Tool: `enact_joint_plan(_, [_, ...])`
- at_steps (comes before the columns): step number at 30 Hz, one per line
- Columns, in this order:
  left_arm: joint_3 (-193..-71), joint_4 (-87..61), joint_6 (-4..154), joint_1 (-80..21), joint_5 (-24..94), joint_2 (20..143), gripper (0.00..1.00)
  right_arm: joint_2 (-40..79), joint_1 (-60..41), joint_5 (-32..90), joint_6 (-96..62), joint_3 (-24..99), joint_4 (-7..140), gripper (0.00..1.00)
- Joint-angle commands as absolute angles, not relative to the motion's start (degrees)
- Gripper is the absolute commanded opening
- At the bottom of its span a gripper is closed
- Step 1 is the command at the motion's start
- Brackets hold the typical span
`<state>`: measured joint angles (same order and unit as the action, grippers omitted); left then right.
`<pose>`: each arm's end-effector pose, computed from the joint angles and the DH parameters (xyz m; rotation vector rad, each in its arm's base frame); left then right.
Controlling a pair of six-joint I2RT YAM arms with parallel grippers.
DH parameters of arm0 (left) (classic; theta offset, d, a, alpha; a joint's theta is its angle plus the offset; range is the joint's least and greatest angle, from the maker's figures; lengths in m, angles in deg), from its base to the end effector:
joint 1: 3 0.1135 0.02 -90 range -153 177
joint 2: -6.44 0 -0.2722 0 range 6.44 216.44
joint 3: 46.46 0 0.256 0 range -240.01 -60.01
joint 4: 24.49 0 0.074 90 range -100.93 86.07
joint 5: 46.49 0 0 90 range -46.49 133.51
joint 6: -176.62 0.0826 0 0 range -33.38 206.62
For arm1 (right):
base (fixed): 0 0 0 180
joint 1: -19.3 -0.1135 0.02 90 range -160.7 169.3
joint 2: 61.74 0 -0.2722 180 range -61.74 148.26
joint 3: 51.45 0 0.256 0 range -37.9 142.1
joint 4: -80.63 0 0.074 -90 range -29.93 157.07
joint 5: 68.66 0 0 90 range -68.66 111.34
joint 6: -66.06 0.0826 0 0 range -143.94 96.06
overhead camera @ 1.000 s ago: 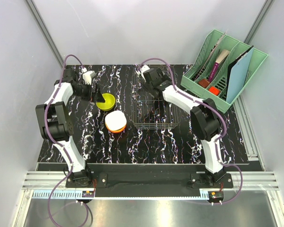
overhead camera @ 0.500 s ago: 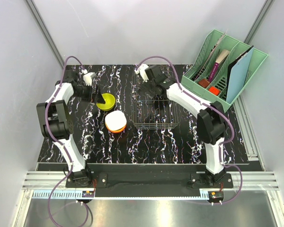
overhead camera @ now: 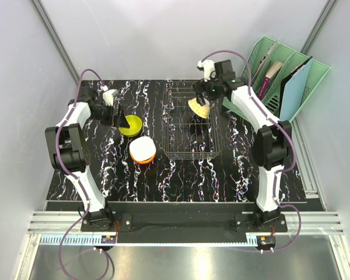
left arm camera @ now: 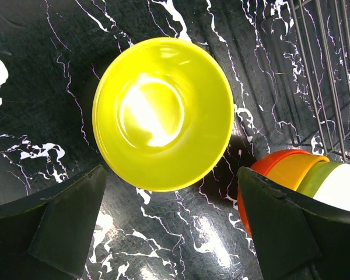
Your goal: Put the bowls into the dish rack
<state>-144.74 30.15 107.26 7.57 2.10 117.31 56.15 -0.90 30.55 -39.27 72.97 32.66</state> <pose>0.4223 0.0232 0.1867 0.4040 2.4438 -0.7653 0.4818 0.1914 0.2803 -0.7785 2.1571 0.2283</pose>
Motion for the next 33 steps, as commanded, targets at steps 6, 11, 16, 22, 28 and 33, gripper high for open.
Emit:
enact_joint_plan(6, [-145.53,29.67,107.89,7.99,1.5,117.8,0.99,60.42,-0.03,56.22,-37.91,73.64,25.86,0.95])
enact_joint_plan(11, [-145.44,29.76,107.97,7.99,1.68,117.8,0.99,61.57,-0.03,57.37,-38.79,73.46,25.41,0.94])
enact_joint_plan(16, [-145.61,29.76,107.89,7.99,1.68,117.89,0.99,60.69,0.05,58.07,-39.58,73.11,24.36,0.93])
enact_joint_plan(22, [-146.84,29.76,107.36,8.07,2.2,118.59,0.99,55.78,-0.03,57.98,-40.28,73.29,24.01,0.92])
enact_joint_plan(28, [-148.43,28.71,105.52,8.34,4.48,119.82,0.99,48.58,-0.03,57.99,-41.51,74.34,22.78,0.93])
enact_joint_plan(33, [-149.04,27.04,103.23,8.43,7.21,120.61,0.99,44.7,-0.03,56.32,-42.83,72.15,22.69,0.94])
